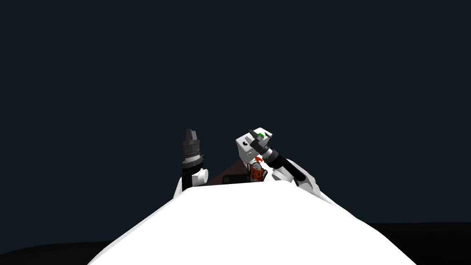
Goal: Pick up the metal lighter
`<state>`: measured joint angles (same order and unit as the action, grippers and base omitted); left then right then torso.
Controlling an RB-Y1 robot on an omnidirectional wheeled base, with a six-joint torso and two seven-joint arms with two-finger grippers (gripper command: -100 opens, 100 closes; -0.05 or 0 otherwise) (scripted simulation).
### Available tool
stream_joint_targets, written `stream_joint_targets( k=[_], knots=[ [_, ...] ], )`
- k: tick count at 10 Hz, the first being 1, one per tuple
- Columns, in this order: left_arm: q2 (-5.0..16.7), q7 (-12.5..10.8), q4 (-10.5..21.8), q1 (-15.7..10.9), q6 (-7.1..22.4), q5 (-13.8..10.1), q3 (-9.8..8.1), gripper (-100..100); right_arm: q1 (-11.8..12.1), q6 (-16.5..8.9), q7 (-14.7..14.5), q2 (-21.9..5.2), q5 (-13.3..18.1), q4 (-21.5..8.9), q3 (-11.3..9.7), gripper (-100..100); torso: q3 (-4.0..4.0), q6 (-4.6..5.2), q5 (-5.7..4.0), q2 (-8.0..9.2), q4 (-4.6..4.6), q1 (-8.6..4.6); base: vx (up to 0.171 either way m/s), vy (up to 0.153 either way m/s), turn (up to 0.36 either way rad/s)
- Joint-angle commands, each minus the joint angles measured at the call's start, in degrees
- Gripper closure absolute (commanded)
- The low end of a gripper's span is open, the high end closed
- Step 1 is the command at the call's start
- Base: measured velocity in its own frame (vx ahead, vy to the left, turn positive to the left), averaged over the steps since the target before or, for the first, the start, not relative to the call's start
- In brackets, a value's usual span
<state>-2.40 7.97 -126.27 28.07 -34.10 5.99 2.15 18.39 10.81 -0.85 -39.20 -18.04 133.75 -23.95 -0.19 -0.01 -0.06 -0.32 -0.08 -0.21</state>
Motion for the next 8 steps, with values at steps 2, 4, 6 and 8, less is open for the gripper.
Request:
stream_joint_targets(
  k=[2, 4, 6, 8],
  knots=[
    [0.0, 0.0, 0.0, 0.01, 0.0, 0.0, -0.01, 0, -1.32, -1.59, -1.62, -4.83, -1.96, -0.71, -3.5, -100, 0.0, 0.06, 0.01, 0.0, 0.0, 0.04, 0.049, -0.071, 0.217],
    [0.0, 0.0, 0.0, 0.01, 0.0, 0.0, 0.0, 0, -2.31, -3.04, -2.71, -8.52, -3.32, -0.95, -5.83, -100, 0.01, 0.06, 0.02, 0.02, 0.0, 0.09, 0.033, -0.062, 0.221],
    [-0.01, 0.0, 0.0, 0.01, 0.0, 0.0, 0.0, 0, -2.31, -3.04, -2.71, -10.78, -3.32, -0.95, -5.83, -100, 0.1, 0.07, 0.04, 0.17, 0.04, 0.22, -0.011, -0.015, 0.056],
    [-0.01, 0.0, 0.0, 0.0, 0.0, 0.0, 0.0, 0, -3.33, -4.55, -3.81, -14.58, -4.71, -1.23, -8.11, -100, 0.1, 0.03, 0.05, 0.18, 0.03, 0.23, -0.02, -0.039, 0.16]
  ],
)
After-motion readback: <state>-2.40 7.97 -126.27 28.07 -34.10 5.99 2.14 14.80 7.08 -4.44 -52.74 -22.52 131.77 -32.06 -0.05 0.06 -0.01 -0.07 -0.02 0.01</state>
